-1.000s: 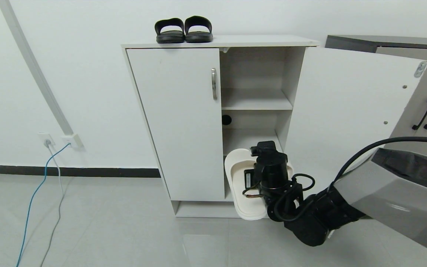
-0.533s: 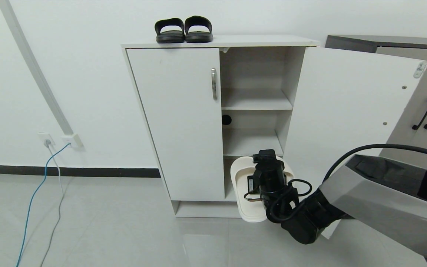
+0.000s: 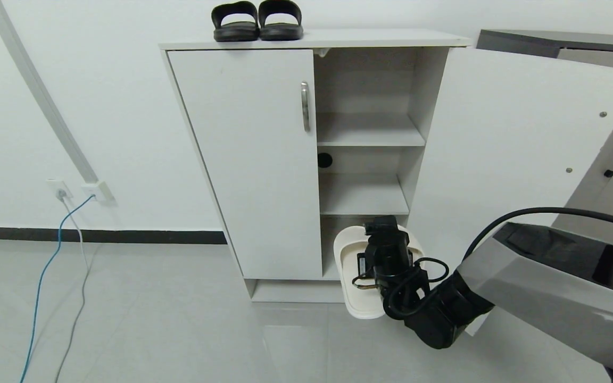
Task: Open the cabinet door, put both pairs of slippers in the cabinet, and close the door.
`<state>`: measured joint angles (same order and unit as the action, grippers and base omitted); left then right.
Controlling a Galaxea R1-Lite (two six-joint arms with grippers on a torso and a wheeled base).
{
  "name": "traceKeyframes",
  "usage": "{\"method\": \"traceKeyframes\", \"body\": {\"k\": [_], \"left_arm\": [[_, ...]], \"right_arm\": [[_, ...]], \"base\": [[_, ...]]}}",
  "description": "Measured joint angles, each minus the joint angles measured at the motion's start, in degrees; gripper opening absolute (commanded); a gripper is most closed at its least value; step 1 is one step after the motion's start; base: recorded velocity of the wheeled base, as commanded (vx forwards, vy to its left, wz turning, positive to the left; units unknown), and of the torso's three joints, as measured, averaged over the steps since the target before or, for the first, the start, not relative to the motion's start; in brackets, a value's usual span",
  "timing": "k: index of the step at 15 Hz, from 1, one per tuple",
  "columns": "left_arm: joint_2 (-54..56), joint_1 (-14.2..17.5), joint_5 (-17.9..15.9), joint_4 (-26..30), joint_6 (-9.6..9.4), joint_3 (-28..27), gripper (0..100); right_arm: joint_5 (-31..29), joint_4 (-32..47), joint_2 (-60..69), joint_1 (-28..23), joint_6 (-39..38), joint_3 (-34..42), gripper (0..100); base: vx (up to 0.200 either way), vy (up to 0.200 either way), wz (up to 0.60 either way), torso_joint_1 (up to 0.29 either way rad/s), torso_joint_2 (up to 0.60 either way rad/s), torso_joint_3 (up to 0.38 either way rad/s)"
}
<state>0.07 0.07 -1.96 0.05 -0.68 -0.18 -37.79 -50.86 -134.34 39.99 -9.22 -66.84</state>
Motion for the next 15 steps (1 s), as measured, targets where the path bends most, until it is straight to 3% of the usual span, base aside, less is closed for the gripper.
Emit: {"method": "traceKeyframes", "body": {"k": [2, 7, 15], "left_arm": [[0.0, -0.02, 0.0, -0.02, 0.0, 0.0, 0], [0.0, 0.0, 0.02, -0.02, 0.06, 0.0, 0], [0.0, 0.0, 0.05, -0.05, 0.06, -0.02, 0]], "right_arm": [[-1.02, -0.87, -0.28, 0.0, 0.3, -0.11, 0], [-2.79, -19.46, -3.86, 0.11, 10.72, -0.74, 0], [-2.3, -24.58, -4.0, 0.74, 12.89, -0.52, 0]], "base": [[0.0, 0.0, 0.0, 0.002, 0.0, -0.195], [0.0, 0.0, 0.0, -0.002, 0.0, -0.198], [0.025, 0.0, 0.0, -0.001, 0.0, -0.026]]}}
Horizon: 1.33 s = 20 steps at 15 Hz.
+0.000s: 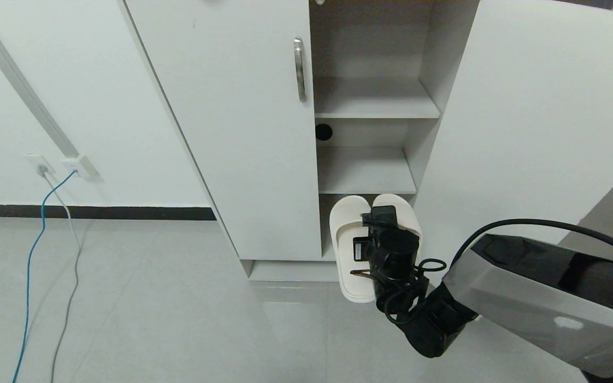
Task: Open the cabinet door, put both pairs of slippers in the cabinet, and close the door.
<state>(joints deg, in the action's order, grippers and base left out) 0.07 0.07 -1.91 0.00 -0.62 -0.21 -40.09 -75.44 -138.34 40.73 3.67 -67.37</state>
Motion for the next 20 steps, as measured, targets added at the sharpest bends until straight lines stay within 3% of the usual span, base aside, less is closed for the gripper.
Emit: {"method": "traceKeyframes", "body": {"k": [16, 20], "left_arm": [[0.0, 0.0, 0.0, 0.02, 0.0, 0.02, 0], [0.0, -0.02, 0.0, 0.0, 0.02, 0.02, 0]], "right_arm": [[0.11, 0.33, 0.44, -0.1, 0.0, 0.17, 0], [1.73, 2.93, 0.41, -1.01, -0.22, -1.07, 0]], "base": [[0.2, 0.0, 0.0, 0.002, 0.0, 0.001], [0.0, 0.0, 0.0, 0.0, 0.0, 0.0]]}}
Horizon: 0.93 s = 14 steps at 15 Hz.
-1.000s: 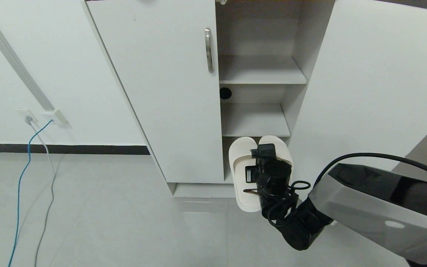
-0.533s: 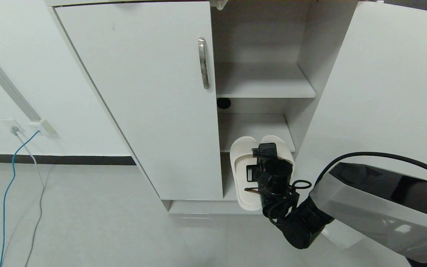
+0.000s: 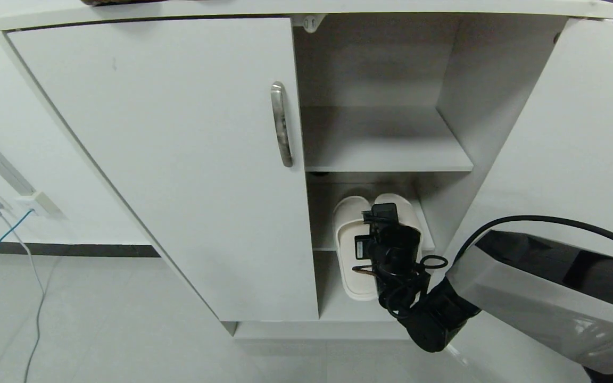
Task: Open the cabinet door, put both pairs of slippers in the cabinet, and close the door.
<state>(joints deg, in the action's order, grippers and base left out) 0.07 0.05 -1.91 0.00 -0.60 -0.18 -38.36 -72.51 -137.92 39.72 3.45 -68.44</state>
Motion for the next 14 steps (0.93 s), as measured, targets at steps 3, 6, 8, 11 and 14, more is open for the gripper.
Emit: {"method": "traceKeyframes", "body": {"k": [3, 6, 8, 11, 14], "left_arm": [[0.0, 0.02, -0.02, 0.0, 0.16, 0.0, 0], [0.0, 0.0, 0.0, 0.0, 0.16, 0.0, 0], [0.0, 0.02, 0.0, 0.0, 0.2, 0.0, 0], [0.0, -0.02, -0.02, 0.0, 0.17, 0.0, 0], [0.0, 0.02, 0.06, 0.0, 0.24, 0.0, 0]], "right_arm": [[2.57, 8.08, -0.22, -0.78, -2.79, -4.05, 0], [4.92, 12.9, -1.57, -2.15, -4.4, -9.34, 0], [5.46, 15.01, -3.28, -2.95, -4.43, -13.7, 0], [5.46, 19.77, -6.31, -4.68, -4.43, -22.03, 0], [4.92, 23.95, -8.96, -5.71, -4.43, -29.46, 0]], "base": [[0.0, 0.0, 0.0, 0.0, 0.0, 0.0], [0.0, 0.0, 0.0, 0.0, 0.0, 0.0], [0.0, 0.0, 0.0, 0.0, 0.0, 0.0], [0.0, 0.0, 0.0, 0.0, 0.0, 0.0], [0.0, 0.0, 0.0, 0.0, 0.0, 0.0]]}}
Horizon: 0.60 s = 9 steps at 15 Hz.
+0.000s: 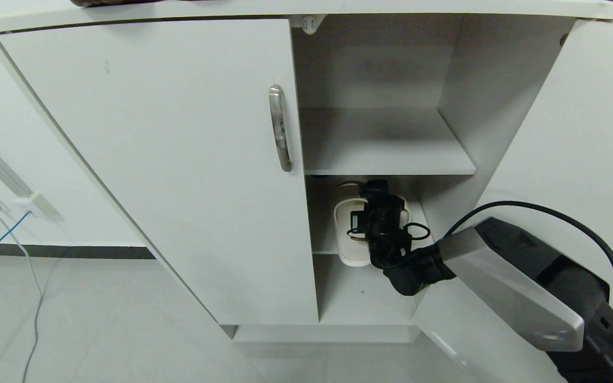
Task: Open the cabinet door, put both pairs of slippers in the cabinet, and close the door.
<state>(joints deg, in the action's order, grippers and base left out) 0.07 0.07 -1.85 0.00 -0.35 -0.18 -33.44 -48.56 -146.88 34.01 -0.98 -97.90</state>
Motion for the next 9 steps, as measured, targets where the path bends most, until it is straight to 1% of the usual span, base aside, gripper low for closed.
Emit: {"method": "traceKeyframes", "body": {"k": [3, 7, 8, 9], "left_arm": [[0.0, 0.0, 0.24, 0.0, 0.02, 0.0, 0], [0.0, 0.0, 0.35, 0.0, 0.09, 0.0, 0], [0.0, 0.0, 0.35, 0.0, 0.11, 0.0, 0], [0.0, 0.0, 0.33, 0.0, 0.09, 0.0, 0]], "right_arm": [[-0.85, 2.71, -1.96, -0.22, 0.02, -4.63, 0], [-1.34, 3.05, -3.41, -0.52, 0.0, -6.47, 0], [-1.4, 2.96, -3.54, -0.55, 0.0, -6.56, 100], [-1.43, 2.94, -3.63, -0.56, 0.0, -6.56, 100]], "base": [[0.0, 0.0, 0.0, 0.0, 0.0, 0.0], [0.0, 0.0, 0.0, 0.0, 0.0, 0.0], [0.0, 0.0, 0.0, 0.0, 0.0, 0.0], [0.0, 0.0, 0.0, 0.0, 0.0, 0.0]]}}
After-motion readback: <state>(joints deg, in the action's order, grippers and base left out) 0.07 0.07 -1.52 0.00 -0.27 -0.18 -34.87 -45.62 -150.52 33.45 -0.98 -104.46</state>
